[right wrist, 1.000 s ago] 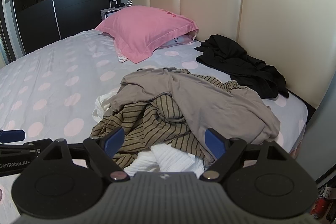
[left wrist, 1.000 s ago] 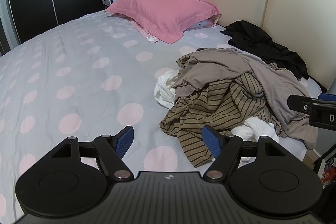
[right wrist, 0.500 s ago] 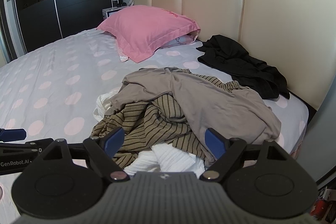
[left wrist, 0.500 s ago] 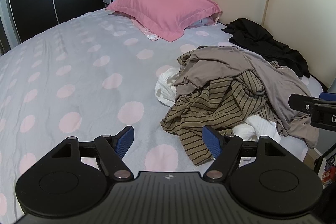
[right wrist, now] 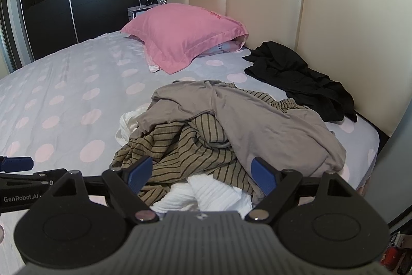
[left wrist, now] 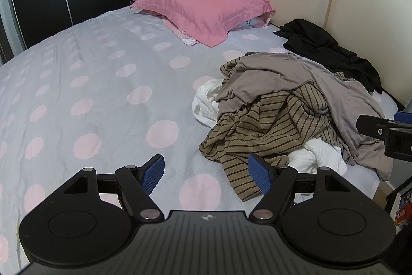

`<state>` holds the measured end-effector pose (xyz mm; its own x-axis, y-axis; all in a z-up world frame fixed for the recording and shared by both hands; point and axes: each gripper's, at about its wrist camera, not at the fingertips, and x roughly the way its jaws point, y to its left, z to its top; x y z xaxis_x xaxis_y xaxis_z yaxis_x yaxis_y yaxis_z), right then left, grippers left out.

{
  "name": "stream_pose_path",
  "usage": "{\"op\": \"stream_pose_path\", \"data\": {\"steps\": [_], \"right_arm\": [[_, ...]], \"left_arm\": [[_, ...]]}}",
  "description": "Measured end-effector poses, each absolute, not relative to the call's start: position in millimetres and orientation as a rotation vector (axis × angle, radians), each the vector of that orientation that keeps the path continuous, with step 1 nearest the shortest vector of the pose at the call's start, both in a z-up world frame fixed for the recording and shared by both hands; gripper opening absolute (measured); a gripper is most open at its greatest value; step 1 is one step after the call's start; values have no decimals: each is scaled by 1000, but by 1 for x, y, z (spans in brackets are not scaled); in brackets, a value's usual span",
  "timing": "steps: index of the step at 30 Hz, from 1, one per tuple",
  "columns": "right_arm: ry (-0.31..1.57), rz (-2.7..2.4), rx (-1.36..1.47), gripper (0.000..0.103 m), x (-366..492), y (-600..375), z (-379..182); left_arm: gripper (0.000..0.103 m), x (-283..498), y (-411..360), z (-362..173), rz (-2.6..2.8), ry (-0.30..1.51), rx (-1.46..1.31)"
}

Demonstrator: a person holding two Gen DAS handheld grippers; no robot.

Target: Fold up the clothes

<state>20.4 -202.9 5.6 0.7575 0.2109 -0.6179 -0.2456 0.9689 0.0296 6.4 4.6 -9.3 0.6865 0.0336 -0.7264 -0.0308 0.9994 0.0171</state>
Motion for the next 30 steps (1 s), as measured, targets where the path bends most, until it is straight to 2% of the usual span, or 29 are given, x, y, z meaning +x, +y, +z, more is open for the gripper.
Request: {"op": "stream_pose_path", "data": {"steps": [12, 16, 19, 21, 23, 27, 30], "right_arm": [[728, 322, -50, 84, 37, -197, 4], [716, 361, -103, 70, 62, -196, 6], [695, 392, -182, 68, 88, -192, 4], [709, 396, -212, 62, 111, -192, -2], [731, 385, -236, 50, 135, -191, -11], [773, 331, -278, 48, 171, -184, -33], [790, 307, -294, 41, 188, -178, -45]], "left_arm": [[71, 14, 18, -14, 49, 852, 2], [71, 22, 30, -16, 76, 863, 21], [71, 27, 41, -18, 95, 872, 24], [71, 30, 48, -21, 109, 881, 29], [71, 32, 56, -24, 122, 893, 30], [71, 34, 71, -34, 154, 922, 24], [71, 35, 82, -41, 172, 944, 21]]}}
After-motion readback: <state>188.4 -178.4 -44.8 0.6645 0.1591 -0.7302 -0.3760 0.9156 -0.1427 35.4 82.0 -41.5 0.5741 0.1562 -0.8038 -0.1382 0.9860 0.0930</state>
